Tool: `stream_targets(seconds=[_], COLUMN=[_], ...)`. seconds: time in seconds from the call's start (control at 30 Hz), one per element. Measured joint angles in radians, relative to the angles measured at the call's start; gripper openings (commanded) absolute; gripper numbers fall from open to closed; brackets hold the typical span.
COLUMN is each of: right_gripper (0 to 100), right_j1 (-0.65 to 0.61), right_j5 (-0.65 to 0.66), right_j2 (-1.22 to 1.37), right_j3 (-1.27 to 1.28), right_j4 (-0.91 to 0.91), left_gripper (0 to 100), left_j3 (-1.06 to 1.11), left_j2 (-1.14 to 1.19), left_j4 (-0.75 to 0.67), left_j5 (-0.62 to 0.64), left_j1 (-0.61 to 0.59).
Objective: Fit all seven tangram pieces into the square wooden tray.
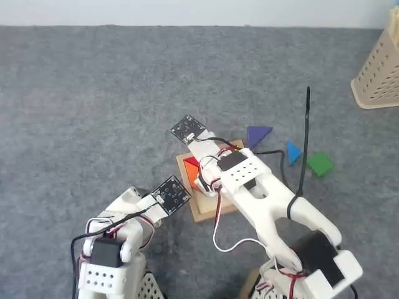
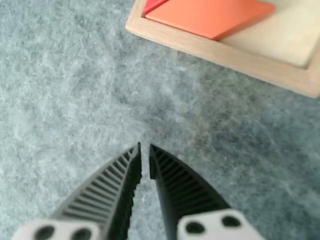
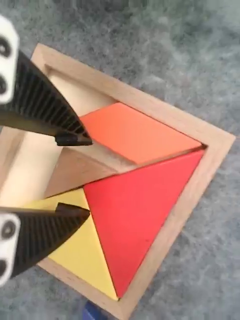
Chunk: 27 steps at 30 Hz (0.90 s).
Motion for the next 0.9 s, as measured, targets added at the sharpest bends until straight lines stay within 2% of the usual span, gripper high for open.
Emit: stream_targets(seconds=[0.37, 0.6, 0.9], right_gripper=[19.2, 4.7, 3.5], right_j1=[0.0, 0.008, 0.002], right_j5=[0.0, 0.002, 0.0], right_j2=[0.032, 0.075, 0.086], right_j3=[0.0, -0.035, -0.048], right_j4=[0.0, -0.003, 0.064], left_gripper=[3, 3, 3], left_j3=[0.0, 0.0, 0.0], left_j2=[0.0, 0.0, 0.0], left_j4=[0.0, 0.0, 0.0], left_j5=[0.0, 0.0, 0.0], left_j1=[0.0, 0.002, 0.002])
